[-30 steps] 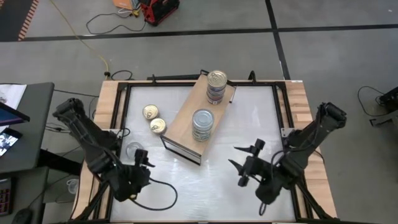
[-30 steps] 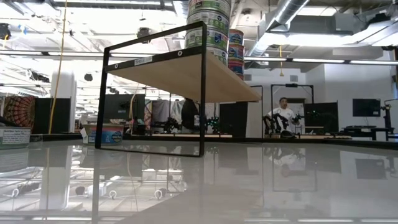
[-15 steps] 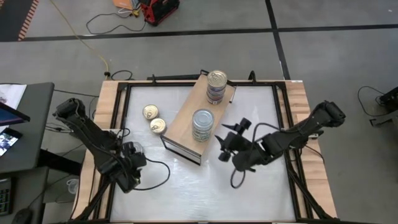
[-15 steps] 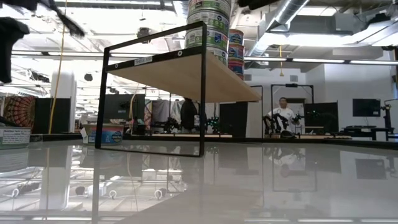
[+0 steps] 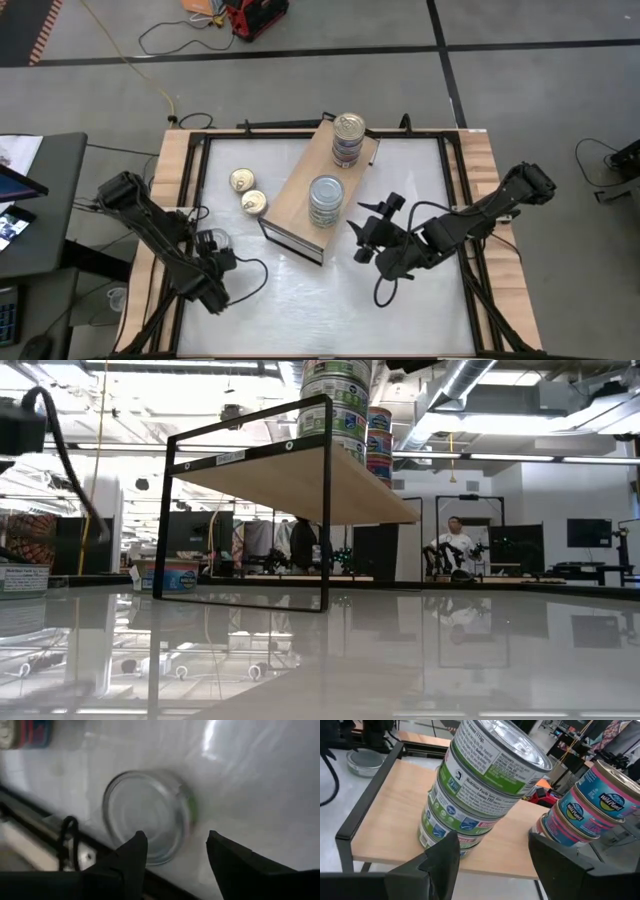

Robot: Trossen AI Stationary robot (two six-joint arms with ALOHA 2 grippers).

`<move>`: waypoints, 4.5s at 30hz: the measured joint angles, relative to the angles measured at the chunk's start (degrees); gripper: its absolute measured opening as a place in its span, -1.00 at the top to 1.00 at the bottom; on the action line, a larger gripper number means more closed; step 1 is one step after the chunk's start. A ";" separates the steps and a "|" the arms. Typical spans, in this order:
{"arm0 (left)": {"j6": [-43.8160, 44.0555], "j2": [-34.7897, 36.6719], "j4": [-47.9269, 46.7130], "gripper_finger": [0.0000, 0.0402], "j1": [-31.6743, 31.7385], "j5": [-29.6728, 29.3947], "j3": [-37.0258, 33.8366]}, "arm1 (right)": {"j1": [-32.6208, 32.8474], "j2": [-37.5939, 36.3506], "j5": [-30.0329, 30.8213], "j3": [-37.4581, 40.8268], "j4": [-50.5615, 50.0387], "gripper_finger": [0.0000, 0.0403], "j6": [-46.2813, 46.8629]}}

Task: Stack canned seafood by type on shelf
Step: Stack the green tuna can on top of the other green tuna can

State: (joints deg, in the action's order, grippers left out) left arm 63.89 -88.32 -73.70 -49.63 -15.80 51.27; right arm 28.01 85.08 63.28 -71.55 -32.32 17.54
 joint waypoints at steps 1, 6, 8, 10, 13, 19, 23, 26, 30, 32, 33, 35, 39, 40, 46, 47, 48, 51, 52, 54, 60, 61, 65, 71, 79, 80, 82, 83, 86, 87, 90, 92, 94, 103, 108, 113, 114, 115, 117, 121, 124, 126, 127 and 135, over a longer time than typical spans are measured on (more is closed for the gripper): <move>0.00 -0.94 -0.74 0.05 -0.10 0.05 0.00 | -0.02 0.00 0.00 0.00 0.03 -0.34 -0.05; -2.07 -3.81 -0.73 0.13 -1.40 -2.62 0.00 | -0.02 0.00 0.05 0.00 0.94 -0.34 -0.12; -1.88 -3.82 -0.65 0.16 -1.79 -2.97 -0.39 | -0.02 0.00 0.09 0.00 1.09 -0.34 -0.29; -1.26 -3.76 -0.78 0.19 -2.22 -2.86 -1.20 | -0.02 0.00 0.13 0.00 1.13 -0.34 -0.29; -1.11 -3.06 1.64 0.24 -3.21 -2.16 -3.00 | -0.02 0.00 0.19 0.00 1.16 -0.34 -0.25; -0.97 -2.59 5.42 0.37 -5.05 -1.88 -6.22 | 0.10 0.00 0.22 0.00 1.40 -0.34 -0.25; -1.03 -2.59 5.38 0.50 -5.85 -3.06 -6.56 | 0.11 0.00 0.22 0.00 1.45 -0.34 -0.36; -2.07 -2.59 6.15 0.66 -5.89 -3.38 -6.35 | 0.11 0.00 0.22 0.00 1.53 -0.34 -0.49; -2.32 -2.54 6.75 0.94 -6.05 -3.55 -5.16 | 0.11 0.00 0.21 0.00 1.54 -0.34 -0.49; -1.76 -2.57 7.09 0.97 -6.13 -3.87 -4.74 | 0.11 0.00 0.22 0.00 1.55 -0.34 -0.49; -1.65 -2.57 7.29 0.98 -6.14 -3.80 -4.58 | 0.11 0.00 0.22 0.00 1.55 -0.34 -0.49; -1.63 -2.55 8.35 0.99 -6.18 -3.72 -4.25 | 0.11 0.00 0.22 -0.01 1.57 -0.34 -0.24; 0.02 -2.81 12.53 1.00 -6.29 -1.27 -3.85 | 0.11 0.00 0.20 0.00 1.64 -0.34 -0.05; 0.04 -3.03 13.40 1.00 -6.27 -0.92 -3.80 | 0.11 0.00 0.17 0.00 1.73 -0.34 -0.05; 1.05 -2.67 13.78 1.00 -6.24 -1.18 -3.74 | 0.11 0.00 0.03 0.00 2.12 -0.34 -0.03; 1.11 -2.57 13.46 1.00 -6.24 -1.53 -3.74 | 0.11 0.00 0.03 0.00 2.14 -0.34 -0.04; 1.01 -2.62 13.53 1.00 -6.24 -1.71 -3.74 | 0.11 0.00 0.02 0.00 2.19 -0.34 -0.05; 0.56 -2.68 13.47 1.00 -6.23 -1.10 -3.01 | 0.11 0.00 -0.02 0.00 2.26 -0.34 -0.03; -0.20 -2.68 12.79 1.00 -6.24 -0.72 -2.16 | 0.09 0.00 -0.04 0.00 2.36 -0.34 -0.05; -3.09 -2.69 11.55 1.00 -6.22 0.01 0.75 | 0.07 0.00 -0.06 0.00 2.43 -0.34 -0.05; -8.72 -2.64 6.28 0.99 -4.88 -3.00 10.70 | -0.40 0.00 -0.21 0.00 2.50 -0.34 -0.05; -9.50 -2.64 5.59 0.96 -4.28 -3.68 12.18 | -0.40 0.00 -0.21 0.00 2.60 -0.34 -0.05; -14.98 -2.64 2.18 0.71 -0.22 -2.84 16.41 | -0.40 0.00 -0.21 0.00 2.88 -0.34 -0.05; -21.15 -2.64 -4.42 0.10 6.98 -2.35 16.86 | 0.54 0.00 -0.24 0.00 2.01 -0.34 -0.07; -29.05 -2.64 -4.77 -0.35 14.29 4.34 15.27 | 1.64 0.00 -0.30 0.00 0.17 -0.34 -0.03; -29.79 -2.64 -4.56 -0.36 15.19 5.19 14.63 | 1.64 -0.02 -0.28 0.00 0.13 -0.34 -0.02; -31.23 -2.64 -4.33 -0.37 16.86 7.01 13.07 | 1.57 -0.02 -0.30 0.00 0.15 -0.34 0.06; -32.08 -2.64 -4.28 -0.38 17.63 7.87 12.21 | 1.57 -0.02 -0.30 0.00 0.13 -0.34 0.27; -34.14 -2.64 -2.47 -0.38 19.43 10.77 10.23 | 1.59 -0.02 -0.30 0.00 0.11 -0.34 0.43; -34.68 -2.64 -1.80 -0.38 19.85 11.74 9.57 | 1.64 -0.02 -0.30 0.00 0.11 -0.34 0.43; -36.85 -2.64 -1.32 -0.37 20.46 14.51 7.53 | 1.62 -0.02 -0.30 0.00 0.11 -0.34 0.43; -37.65 -2.64 -1.31 -0.34 20.53 15.68 6.11 | 1.62 -0.02 -0.28 0.00 0.02 -0.34 0.45; -38.18 -2.64 -1.27 -0.26 20.53 17.33 4.61 | 1.60 -0.02 -0.30 0.00 0.02 -0.34 0.53; -37.87 -2.61 -0.89 0.39 20.53 19.66 5.78 | 1.59 -0.02 -0.29 0.00 0.00 -0.34 1.12; -37.40 -1.25 -2.23 0.38 20.53 20.53 9.59 | 2.84 -0.03 -0.19 0.00 -3.05 -0.34 1.91; -34.32 5.07 -0.66 0.38 20.51 17.89 14.60 | 8.16 -0.81 4.42 0.02 -4.34 -0.34 -2.25; -33.88 6.77 0.57 0.38 20.50 16.79 15.61 | 9.16 -0.56 5.84 0.02 -2.79 -0.34 -4.97; -33.55 8.58 2.19 0.37 20.49 15.70 16.55 | 9.81 0.05 6.63 0.02 -0.42 -0.34 -8.73; -33.32 11.87 5.87 0.35 20.78 13.77 18.36 | 10.50 1.73 7.05 0.02 5.76 -0.34 -18.40; -33.93 18.02 15.94 0.34 22.09 12.22 20.49 | 10.66 6.26 7.14 0.02 21.32 -0.34 -41.82; -35.46 22.04 21.90 0.35 23.48 9.82 21.09 | 10.59 10.17 7.11 0.00 31.82 -0.34 -61.45; -36.72 24.31 25.81 0.36 24.65 8.79 21.14 | 10.25 12.75 7.17 0.00 36.65 -0.34 -74.17; -37.33 25.30 27.59 0.36 25.35 8.59 21.16 | 10.08 13.96 7.22 0.00 39.58 -0.34 -79.80; -39.77 28.71 38.08 0.36 30.92 14.95 21.16 | 6.69 17.41 5.57 -4.80 48.22 -0.34 -97.37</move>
State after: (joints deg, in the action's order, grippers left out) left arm 24.12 -59.61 -35.62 -18.71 -0.85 72.42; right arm 34.70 102.49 68.86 -76.34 15.91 -79.83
